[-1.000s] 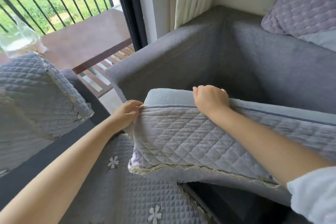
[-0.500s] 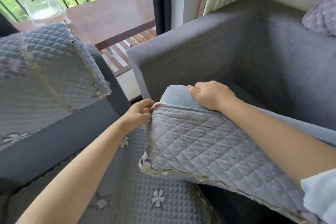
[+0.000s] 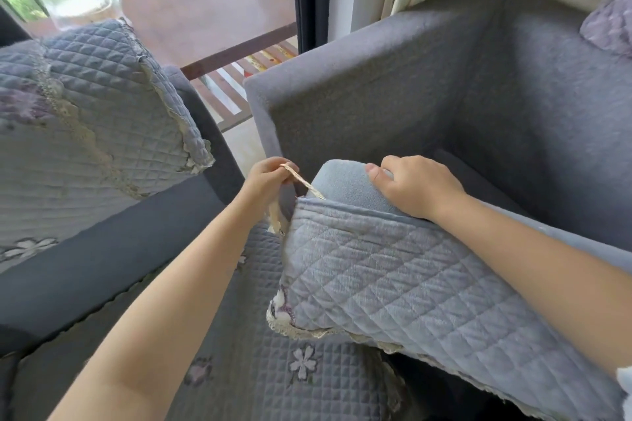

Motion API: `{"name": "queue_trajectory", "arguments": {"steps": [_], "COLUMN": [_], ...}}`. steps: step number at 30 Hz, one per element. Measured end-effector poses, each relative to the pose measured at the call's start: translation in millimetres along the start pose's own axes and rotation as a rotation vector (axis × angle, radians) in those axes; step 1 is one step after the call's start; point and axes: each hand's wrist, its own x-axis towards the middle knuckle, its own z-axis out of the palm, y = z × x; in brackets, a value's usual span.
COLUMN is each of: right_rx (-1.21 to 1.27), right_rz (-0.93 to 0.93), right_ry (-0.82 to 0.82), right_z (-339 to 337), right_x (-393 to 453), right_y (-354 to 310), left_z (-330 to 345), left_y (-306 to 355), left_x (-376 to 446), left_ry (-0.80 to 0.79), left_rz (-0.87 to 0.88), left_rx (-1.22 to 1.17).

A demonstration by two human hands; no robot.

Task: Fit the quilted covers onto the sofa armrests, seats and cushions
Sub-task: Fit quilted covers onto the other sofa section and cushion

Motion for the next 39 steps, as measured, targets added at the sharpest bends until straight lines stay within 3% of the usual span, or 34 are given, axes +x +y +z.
{"name": "queue_trajectory", "arguments": {"steps": [3,5,9,14,26,32,39], "right_rx": [0.005,0.016,0.010,0.021,0.091,0.082,-0.089], "right_rz": [0.028,0.052,0.056,0.056,0.067,-0.049,-0.048], "right_ry": [0.012,0.018,0.025,0.020,-0.093,-0.227,-0.245], "right_z": [-4,-8,-11,-10,-10,-15,-23], "right_x": [4,7,9,6,2,8,37], "right_y": [4,6,9,6,10,11,-12], "left_z": [-7,-9,2,15,36,39,45], "left_y": [9,9,-5,-19,-18,-14,-2], "left_x": [4,-7,-33,-38,-30,-11,-4], "left_ry": [0.139,0.147,0.011,-0.002,0.055,0.123,0.146], "left_rz": [-0.086,-0.047,0.156,0.327,0.203,0.228,0.237], "left_rx": [0.644,0.812,0.370,0.245,-0.190,-0.226,-0.244]}}
